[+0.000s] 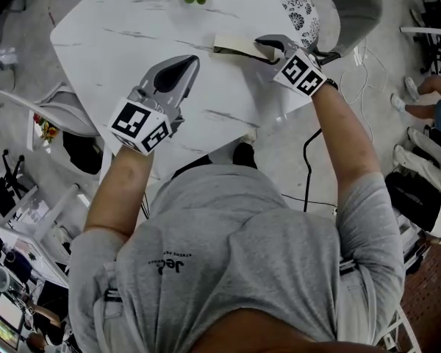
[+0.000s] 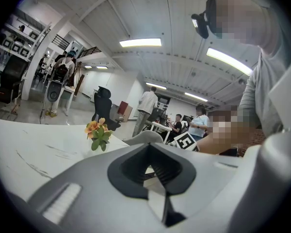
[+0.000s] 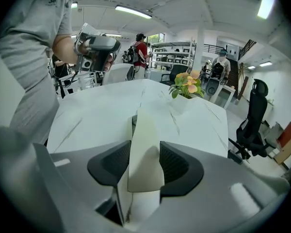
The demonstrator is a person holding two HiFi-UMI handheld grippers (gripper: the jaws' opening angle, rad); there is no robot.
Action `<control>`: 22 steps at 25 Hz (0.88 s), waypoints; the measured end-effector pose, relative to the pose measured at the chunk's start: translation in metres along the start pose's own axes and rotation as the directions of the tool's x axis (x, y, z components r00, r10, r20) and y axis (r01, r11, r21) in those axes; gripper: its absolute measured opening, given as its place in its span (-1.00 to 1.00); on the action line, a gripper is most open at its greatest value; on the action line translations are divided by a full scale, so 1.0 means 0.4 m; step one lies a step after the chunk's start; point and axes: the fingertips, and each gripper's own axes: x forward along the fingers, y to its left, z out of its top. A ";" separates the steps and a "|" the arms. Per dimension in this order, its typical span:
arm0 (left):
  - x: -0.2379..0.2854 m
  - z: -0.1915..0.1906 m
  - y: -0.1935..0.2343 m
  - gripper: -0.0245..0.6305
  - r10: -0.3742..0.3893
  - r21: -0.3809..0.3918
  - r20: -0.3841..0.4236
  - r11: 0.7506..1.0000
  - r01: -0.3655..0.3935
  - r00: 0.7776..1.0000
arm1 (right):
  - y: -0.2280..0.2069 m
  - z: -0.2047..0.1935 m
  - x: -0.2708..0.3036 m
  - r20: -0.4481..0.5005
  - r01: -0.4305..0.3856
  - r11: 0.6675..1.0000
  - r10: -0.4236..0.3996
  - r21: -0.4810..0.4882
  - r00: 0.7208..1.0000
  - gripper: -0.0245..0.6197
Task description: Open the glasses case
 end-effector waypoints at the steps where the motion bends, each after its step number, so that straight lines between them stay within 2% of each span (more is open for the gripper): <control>1: 0.001 0.000 -0.001 -0.78 -0.002 0.001 0.000 1.000 0.002 1.000 | -0.001 0.002 -0.001 0.002 0.001 1.000 -0.001 -0.002 1.000 -0.36; 9: 0.002 0.006 0.004 -0.78 -0.001 0.001 -0.002 1.000 0.001 1.000 | -0.015 -0.016 0.007 0.005 0.020 1.000 -0.020 0.004 1.000 -0.56; 22: 0.010 0.005 0.004 -0.78 0.000 -0.007 -0.004 1.000 0.000 1.000 | -0.093 0.007 -0.006 0.010 0.141 0.989 -0.141 -0.035 0.990 -0.80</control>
